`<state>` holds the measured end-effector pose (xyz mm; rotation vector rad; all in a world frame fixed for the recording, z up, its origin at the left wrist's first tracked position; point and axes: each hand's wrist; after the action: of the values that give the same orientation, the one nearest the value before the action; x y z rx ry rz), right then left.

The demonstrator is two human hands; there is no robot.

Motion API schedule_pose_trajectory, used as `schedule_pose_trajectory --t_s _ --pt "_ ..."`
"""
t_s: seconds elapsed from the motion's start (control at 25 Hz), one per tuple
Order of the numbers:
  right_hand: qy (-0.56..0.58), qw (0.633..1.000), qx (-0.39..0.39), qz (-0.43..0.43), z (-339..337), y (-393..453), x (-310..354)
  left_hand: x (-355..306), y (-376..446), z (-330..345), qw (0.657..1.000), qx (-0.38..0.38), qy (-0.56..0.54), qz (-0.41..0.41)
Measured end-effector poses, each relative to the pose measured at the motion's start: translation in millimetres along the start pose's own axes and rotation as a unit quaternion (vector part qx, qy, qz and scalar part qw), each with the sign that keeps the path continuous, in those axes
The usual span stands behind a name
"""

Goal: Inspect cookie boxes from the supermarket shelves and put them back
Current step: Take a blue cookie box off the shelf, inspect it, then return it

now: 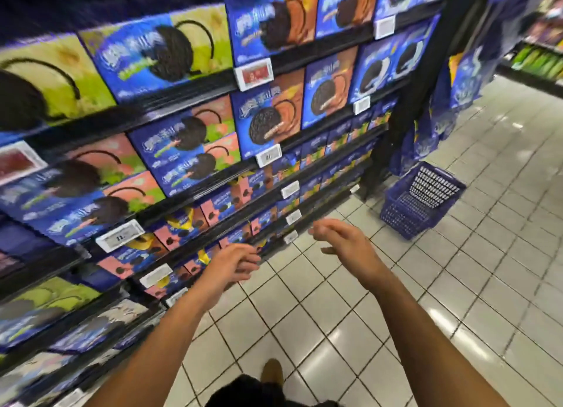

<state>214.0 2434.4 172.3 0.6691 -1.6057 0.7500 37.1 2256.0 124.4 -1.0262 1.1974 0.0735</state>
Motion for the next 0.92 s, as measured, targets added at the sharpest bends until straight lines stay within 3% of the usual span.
schedule_pose_trajectory --t_s 0.12,0.2,0.36,0.68,0.92 --pt "0.044 0.995 0.018 -0.087 -27 52 61 -96 -2 29 0.991 0.006 -0.01 0.13" --pt "0.086 0.986 0.039 -0.135 -44 83 94 -147 -5 39 0.977 0.045 -0.073 0.195" --pt "0.265 0.948 0.095 -0.149 -77 143 156 -226 -20 43 0.924 0.088 -0.24 0.284" --pt "0.405 0.882 0.173 -0.17 -136 238 268 -321 -71 25 0.832 -0.053 -0.316 0.454" --pt "0.395 0.864 0.233 -0.207 -139 273 318 -348 -100 20 0.805 -0.113 -0.31 0.493"
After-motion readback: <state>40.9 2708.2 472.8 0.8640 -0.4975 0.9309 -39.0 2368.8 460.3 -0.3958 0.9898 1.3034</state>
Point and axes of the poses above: each hand's wrist, its own y-axis towards the middle knuckle, its own z-axis out of the palm, x = y × z, and after that the axes turned 7 degrees about -z, right-handed
